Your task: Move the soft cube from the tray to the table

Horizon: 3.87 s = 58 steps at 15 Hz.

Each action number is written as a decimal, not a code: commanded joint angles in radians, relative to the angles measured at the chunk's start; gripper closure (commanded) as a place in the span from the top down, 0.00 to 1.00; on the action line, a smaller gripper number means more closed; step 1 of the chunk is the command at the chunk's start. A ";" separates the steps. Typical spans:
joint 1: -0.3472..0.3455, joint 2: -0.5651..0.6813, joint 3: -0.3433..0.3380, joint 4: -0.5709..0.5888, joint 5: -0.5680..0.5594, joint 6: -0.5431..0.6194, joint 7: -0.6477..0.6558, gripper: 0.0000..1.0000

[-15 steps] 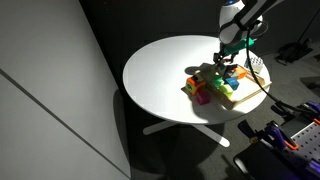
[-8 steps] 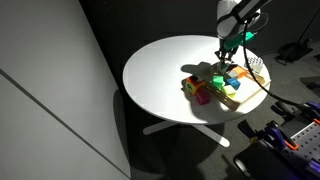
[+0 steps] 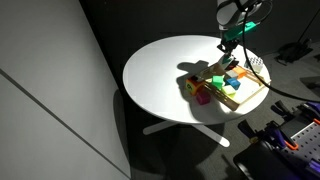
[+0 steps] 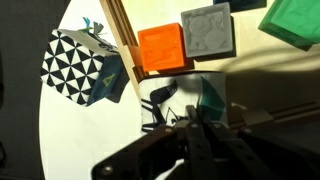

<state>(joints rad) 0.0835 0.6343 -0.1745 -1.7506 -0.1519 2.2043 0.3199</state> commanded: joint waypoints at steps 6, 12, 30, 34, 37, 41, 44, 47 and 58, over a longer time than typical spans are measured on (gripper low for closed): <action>-0.057 -0.052 0.003 0.015 0.056 -0.046 0.070 0.02; -0.098 -0.090 -0.012 -0.001 0.081 -0.031 0.097 0.02; -0.146 -0.026 -0.069 0.010 0.073 -0.019 0.179 0.33; -0.145 -0.026 -0.062 0.006 0.081 -0.027 0.170 0.65; -0.151 -0.046 -0.043 -0.005 0.093 -0.036 0.130 0.88; -0.152 -0.080 -0.006 -0.027 0.106 -0.048 0.035 1.00; -0.143 -0.099 0.017 -0.039 0.088 -0.074 -0.034 1.00; -0.128 -0.114 0.031 -0.043 0.062 -0.137 -0.085 1.00; -0.055 -0.241 0.050 -0.170 -0.063 -0.223 -0.079 1.00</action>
<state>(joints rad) 0.0193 0.4877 -0.1319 -1.8189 -0.1802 1.9547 0.2225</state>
